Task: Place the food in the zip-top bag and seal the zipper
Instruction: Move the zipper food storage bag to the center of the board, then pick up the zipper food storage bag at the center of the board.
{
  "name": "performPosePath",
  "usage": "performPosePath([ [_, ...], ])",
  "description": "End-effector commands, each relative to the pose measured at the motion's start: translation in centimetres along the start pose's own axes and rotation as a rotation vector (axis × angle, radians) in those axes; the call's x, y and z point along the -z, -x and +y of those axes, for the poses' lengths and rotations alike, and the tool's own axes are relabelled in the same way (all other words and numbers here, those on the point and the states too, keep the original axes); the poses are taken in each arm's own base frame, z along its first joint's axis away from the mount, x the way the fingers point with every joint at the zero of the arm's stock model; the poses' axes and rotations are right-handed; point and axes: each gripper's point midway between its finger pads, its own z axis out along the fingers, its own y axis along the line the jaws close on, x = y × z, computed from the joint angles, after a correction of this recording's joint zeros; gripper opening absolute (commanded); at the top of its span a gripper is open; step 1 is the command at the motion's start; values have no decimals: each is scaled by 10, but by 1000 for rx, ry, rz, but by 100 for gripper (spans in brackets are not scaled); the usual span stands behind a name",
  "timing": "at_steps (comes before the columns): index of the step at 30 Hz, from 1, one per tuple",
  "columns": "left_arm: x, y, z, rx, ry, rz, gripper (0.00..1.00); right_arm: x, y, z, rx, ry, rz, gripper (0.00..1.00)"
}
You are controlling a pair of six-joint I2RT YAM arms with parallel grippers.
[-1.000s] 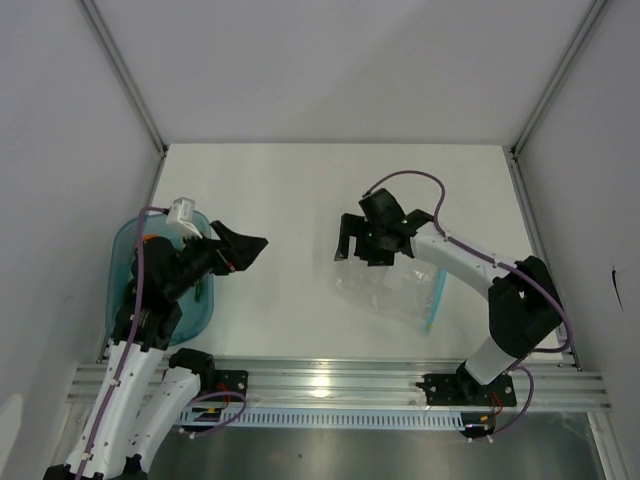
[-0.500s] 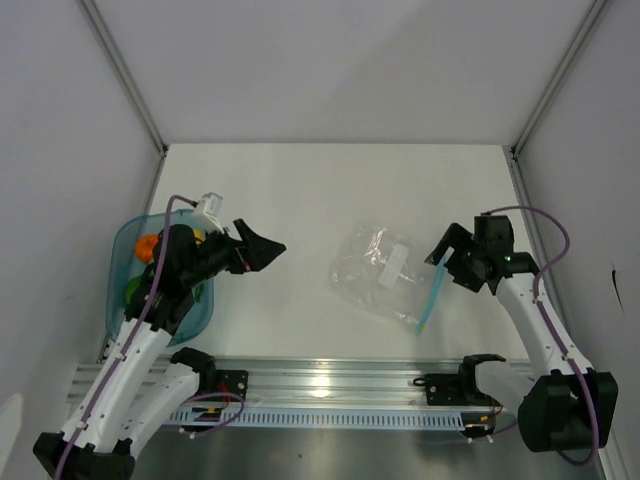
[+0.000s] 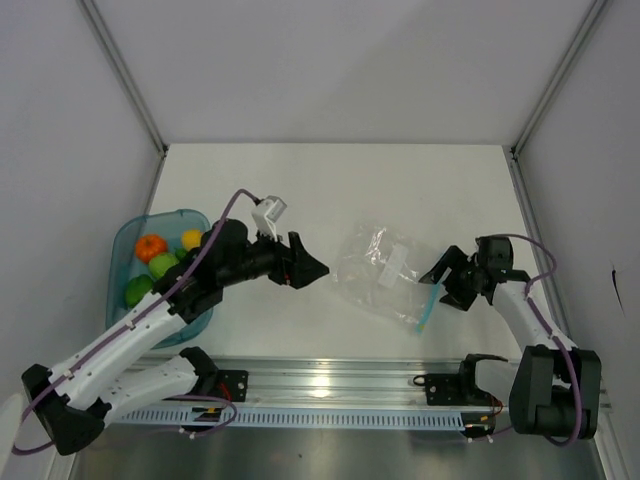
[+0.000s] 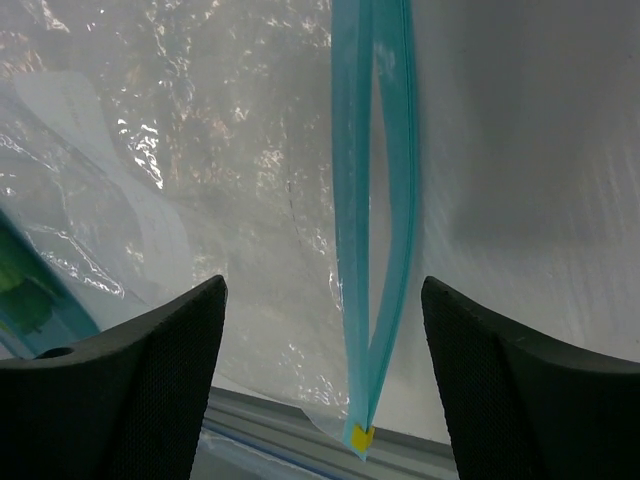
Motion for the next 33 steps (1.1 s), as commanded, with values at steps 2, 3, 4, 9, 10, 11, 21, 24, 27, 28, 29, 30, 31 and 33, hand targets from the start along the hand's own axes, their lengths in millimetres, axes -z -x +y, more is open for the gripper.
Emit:
performPosePath([
  [2, -13, 6, -21, -66, -30, -13, 84, -10, 18, 18, 34, 112, -37, 79],
  [3, -15, 5, -28, -78, -42, -9, 83, -12, 20, 17, 29, 118, -39, 77],
  [4, -19, 3, -30, -87, -41, 0, 82, -15, 23, 18, 32, 129, -48, 76],
  [9, -28, -5, -52, -129, -77, 19, 79, -22, 31, 15, 24, 168, -68, 64],
  [10, -30, -7, -53, -136, -72, 21, 79, -23, 35, 16, 26, 178, -79, 61],
  [11, -32, -8, -54, -142, -71, 24, 78, -24, 35, 15, 29, 183, -79, 59],
  [21, -57, -29, -69, -224, -73, 43, 73, -14, 39, 46, 92, 324, -77, 0],
  [24, -63, -29, -71, -253, -30, 20, 72, -3, 26, 61, 127, 326, -65, 0],
  [27, -69, -28, -75, -273, -5, 11, 72, 9, 6, 81, 135, 308, -58, 0],
  [28, -71, -29, -75, -276, 3, 13, 72, 15, 5, 88, 132, 304, -74, 0],
  [29, -72, -28, -78, -286, 18, 7, 72, 21, -2, 98, 112, 302, -96, 0],
  [30, -73, -28, -78, -291, 32, 5, 72, 25, -6, 103, 95, 298, -98, 0],
  [31, -74, -28, -80, -295, 40, 2, 72, 30, -8, 110, 77, 304, -111, 0],
  [33, -77, -32, -83, -307, 48, 9, 72, 37, -17, 119, 34, 283, -134, 0],
])
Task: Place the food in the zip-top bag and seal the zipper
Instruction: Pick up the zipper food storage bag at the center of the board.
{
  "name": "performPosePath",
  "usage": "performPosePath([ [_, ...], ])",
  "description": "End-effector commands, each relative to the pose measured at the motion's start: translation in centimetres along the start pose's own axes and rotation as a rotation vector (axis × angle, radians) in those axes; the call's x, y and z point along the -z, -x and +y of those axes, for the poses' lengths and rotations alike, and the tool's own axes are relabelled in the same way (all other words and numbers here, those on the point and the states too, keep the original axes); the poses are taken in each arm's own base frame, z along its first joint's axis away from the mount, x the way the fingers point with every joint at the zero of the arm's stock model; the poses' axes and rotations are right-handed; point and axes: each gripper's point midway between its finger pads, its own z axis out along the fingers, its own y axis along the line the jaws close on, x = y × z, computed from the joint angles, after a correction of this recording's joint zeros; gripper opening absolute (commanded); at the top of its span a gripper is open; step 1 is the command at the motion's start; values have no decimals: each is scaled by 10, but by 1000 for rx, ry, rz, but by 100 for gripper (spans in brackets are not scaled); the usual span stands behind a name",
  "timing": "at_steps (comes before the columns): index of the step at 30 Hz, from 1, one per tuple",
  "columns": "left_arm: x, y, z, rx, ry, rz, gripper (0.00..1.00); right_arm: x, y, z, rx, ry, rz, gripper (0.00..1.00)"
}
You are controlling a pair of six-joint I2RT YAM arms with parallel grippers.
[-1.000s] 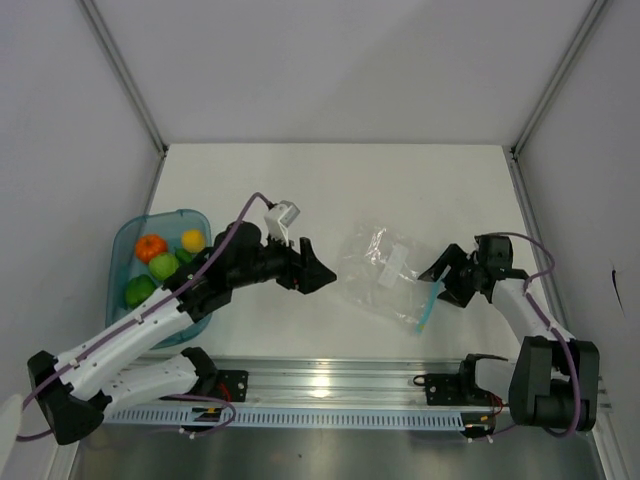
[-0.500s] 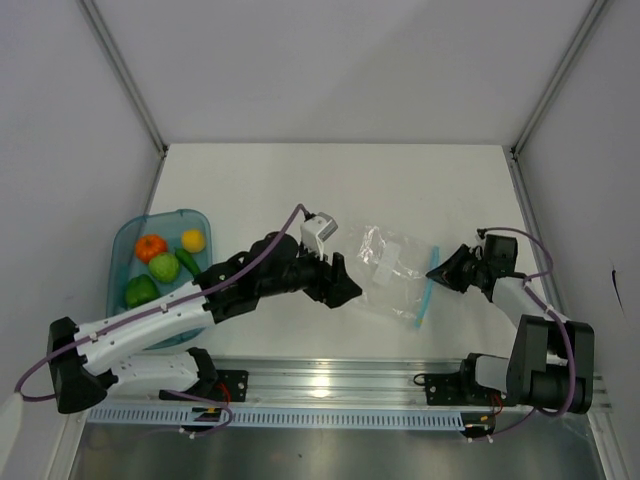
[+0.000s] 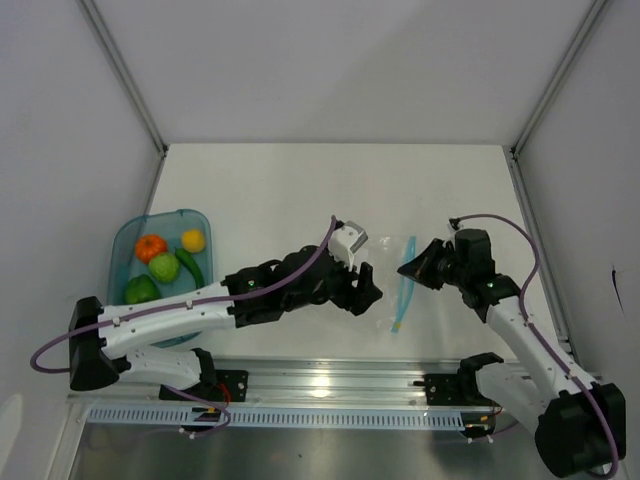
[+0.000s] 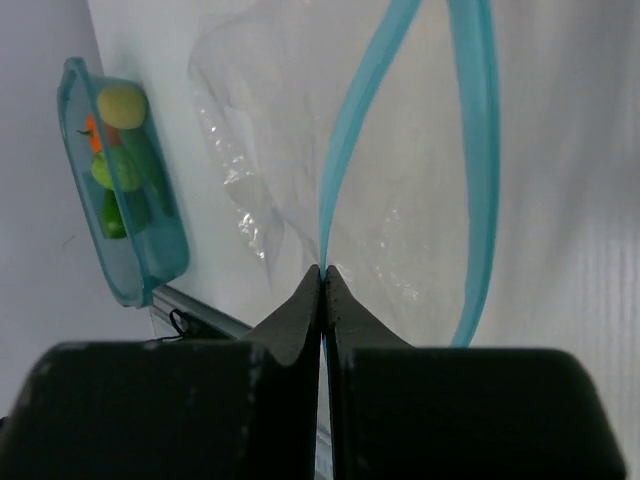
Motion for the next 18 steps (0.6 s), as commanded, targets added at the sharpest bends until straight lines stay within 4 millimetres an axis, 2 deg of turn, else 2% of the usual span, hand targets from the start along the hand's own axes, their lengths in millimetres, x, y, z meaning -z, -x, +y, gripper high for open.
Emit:
performPosePath([
  [1, 0, 24, -5, -33, 53, -73, 72, 11, 8, 19, -125, -90, -113, 0],
  [2, 0, 25, -11, -38, 49, -76, 72, 14, 11, 30, -145, -85, -136, 0],
  [4, 0, 25, -12, -47, 72, -84, 72, 13, 5, 34, -137, -132, -152, 0],
  [5, 0, 25, -16, -51, 70, -87, 72, 15, 6, 44, -136, -122, -159, 0],
  [9, -6, 18, -15, -58, 119, -64, 72, 13, 1, 47, -159, -175, -186, 0],
  [16, -14, -7, -7, -55, 163, -8, 73, 16, -9, 61, -170, -154, -220, 0],
  [18, -17, -8, -7, -55, 165, -8, 73, 18, -10, 64, -171, -143, -223, 0],
])
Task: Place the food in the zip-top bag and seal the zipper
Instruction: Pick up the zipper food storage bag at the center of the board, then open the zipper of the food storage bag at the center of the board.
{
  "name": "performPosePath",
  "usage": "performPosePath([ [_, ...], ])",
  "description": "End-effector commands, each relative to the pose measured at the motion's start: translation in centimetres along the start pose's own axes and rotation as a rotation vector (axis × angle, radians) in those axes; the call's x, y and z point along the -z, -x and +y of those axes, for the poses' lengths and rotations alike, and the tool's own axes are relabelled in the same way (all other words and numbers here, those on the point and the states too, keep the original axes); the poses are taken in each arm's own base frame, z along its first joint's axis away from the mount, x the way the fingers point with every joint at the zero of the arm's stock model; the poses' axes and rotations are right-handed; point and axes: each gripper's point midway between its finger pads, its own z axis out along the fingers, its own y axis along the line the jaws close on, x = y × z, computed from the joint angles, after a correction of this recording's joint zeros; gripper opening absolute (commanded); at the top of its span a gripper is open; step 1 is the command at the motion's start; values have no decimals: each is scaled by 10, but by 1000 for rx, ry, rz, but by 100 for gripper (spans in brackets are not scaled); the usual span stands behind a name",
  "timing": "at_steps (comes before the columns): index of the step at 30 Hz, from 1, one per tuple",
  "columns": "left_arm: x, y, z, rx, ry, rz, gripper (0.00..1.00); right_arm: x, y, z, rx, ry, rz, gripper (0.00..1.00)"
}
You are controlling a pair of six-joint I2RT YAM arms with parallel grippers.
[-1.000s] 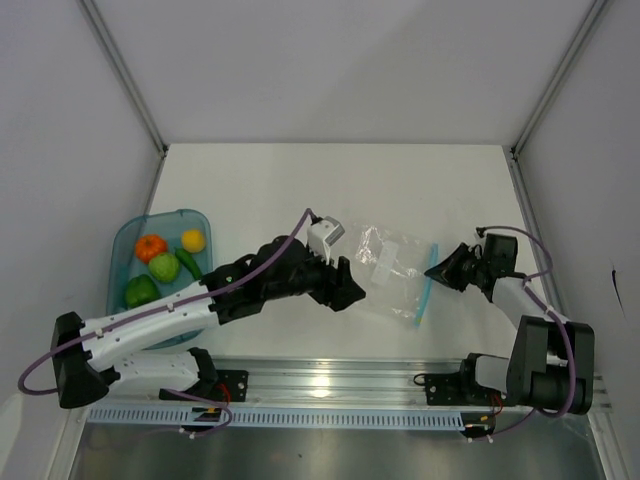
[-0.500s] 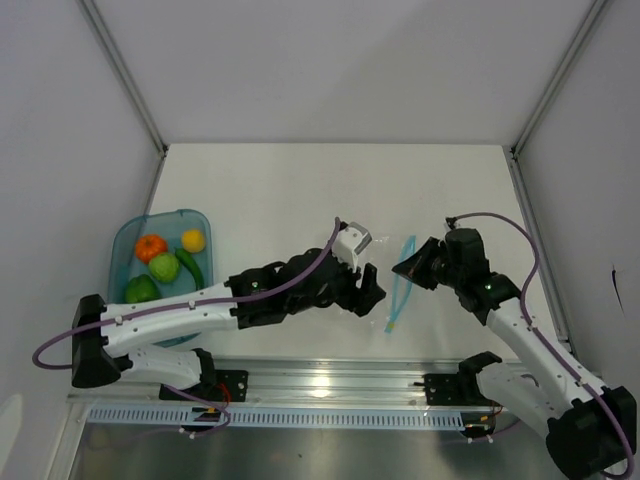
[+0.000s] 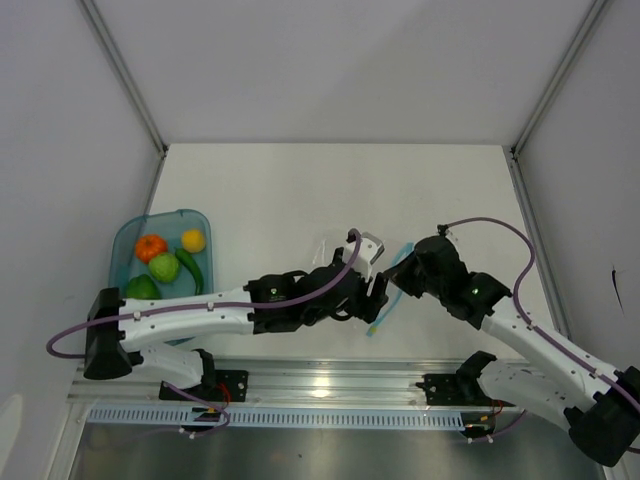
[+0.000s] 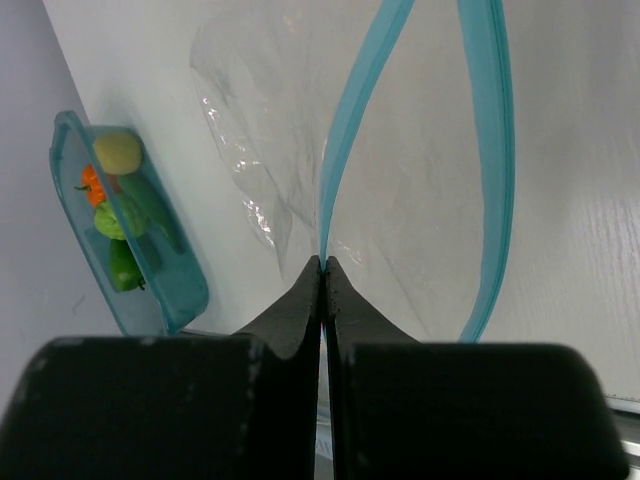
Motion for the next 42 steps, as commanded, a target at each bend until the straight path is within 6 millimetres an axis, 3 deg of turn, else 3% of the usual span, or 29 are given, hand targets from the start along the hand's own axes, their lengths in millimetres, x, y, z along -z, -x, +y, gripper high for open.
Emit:
performPosePath([
  [1, -4, 0, 1, 10, 29, -11, 73, 11, 17, 15, -59, 29, -90, 0],
  [11, -24, -23, 3, -12, 40, 16, 73, 22, 15, 27, -77, 81, -81, 0],
  [17, -33, -27, 3, -27, 48, 16, 73, 23, 10, 30, -76, 91, -68, 0],
  [27, -48, -47, 16, -42, 122, 52, 69, 27, 0, 38, -60, 118, -56, 0],
  [30, -50, -46, 14, -40, 115, 46, 58, 26, -4, 37, -54, 113, -47, 0],
  [31, -51, -47, 14, -41, 115, 48, 48, 27, -5, 38, -51, 118, -43, 0],
  [34, -51, -47, 13, -40, 108, 51, 32, 28, -8, 39, -41, 126, -36, 0],
  [42, -48, -51, 16, -23, 99, 56, 1, 33, -8, 31, -22, 113, -49, 6],
])
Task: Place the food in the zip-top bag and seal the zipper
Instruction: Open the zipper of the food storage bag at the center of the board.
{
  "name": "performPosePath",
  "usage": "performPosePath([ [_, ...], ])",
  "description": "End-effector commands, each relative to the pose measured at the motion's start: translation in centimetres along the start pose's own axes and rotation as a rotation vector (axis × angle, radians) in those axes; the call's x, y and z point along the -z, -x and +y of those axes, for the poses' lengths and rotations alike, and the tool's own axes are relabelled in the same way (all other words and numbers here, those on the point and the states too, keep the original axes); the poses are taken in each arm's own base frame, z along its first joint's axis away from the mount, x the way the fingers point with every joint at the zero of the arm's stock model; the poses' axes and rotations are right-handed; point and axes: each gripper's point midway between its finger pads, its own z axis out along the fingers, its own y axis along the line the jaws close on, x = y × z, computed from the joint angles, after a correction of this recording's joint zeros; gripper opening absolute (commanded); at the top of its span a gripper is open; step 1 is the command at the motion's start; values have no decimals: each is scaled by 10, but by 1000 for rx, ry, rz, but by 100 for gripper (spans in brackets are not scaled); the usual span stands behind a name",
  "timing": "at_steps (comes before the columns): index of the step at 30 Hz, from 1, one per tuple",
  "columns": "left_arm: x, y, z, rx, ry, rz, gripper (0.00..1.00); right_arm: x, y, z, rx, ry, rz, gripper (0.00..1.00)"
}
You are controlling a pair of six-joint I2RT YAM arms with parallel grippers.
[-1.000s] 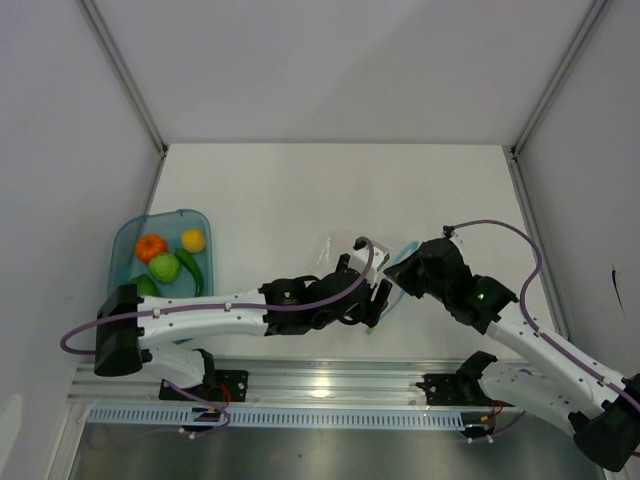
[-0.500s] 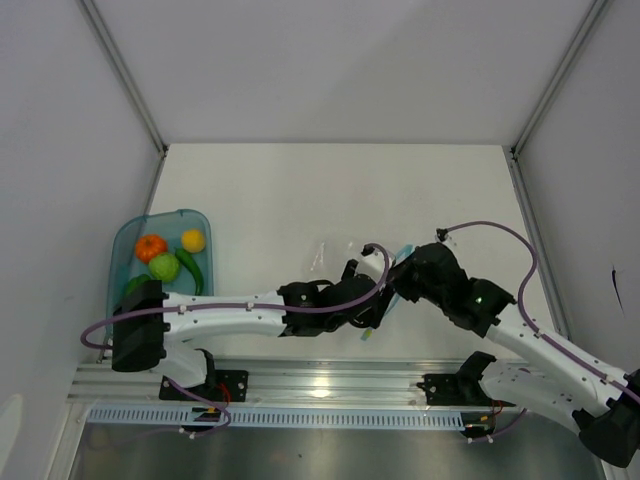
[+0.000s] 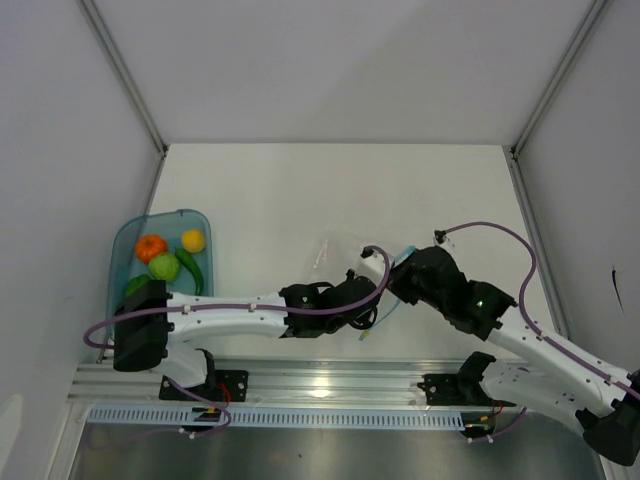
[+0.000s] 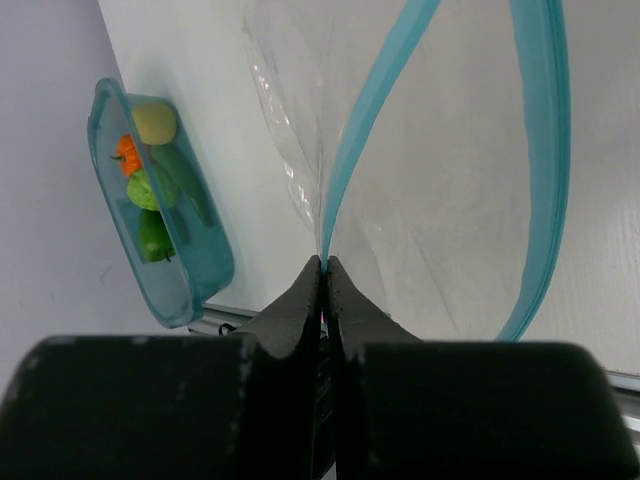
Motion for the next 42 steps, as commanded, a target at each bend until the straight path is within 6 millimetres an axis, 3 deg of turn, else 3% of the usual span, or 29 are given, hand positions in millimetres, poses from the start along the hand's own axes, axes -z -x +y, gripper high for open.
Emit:
performPosePath([
  [1, 3, 8, -2, 25, -17, -30, 1, 12, 14, 11, -6, 32, -58, 9],
  [2, 4, 9, -2, 25, -20, -32, 1, 13, 14, 11, 6, 32, -57, 13],
  [3, 6, 11, -3, 27, -24, -34, 1, 15, 15, 11, 31, 38, -61, 27],
  [6, 11, 16, -2, 38, -32, -45, 1, 23, 20, 7, 85, 15, -74, 50],
  [14, 22, 34, 0, 91, -66, -51, 1, 57, 34, -8, 251, -63, -84, 69],
  [19, 24, 52, 1, 107, -90, -65, 1, 77, 23, -20, 278, -37, -23, 99],
  [25, 25, 69, -7, 99, -147, -97, 1, 101, 24, -21, 167, 149, -74, 98],
  [26, 25, 72, -7, 104, -151, -99, 0, 102, 23, -24, 169, 147, -73, 93],
  [29, 25, 76, -13, 103, -174, -100, 1, 98, 22, -33, 185, 84, -59, 87],
  [34, 33, 85, -22, 126, -227, -116, 1, 86, 21, -31, 212, 8, -36, 87],
  [40, 43, 87, -22, 150, -249, -123, 1, 69, 25, -30, 208, -73, -31, 83],
  [42, 45, 87, -20, 160, -249, -127, 1, 67, 27, -31, 204, -93, -30, 78],
])
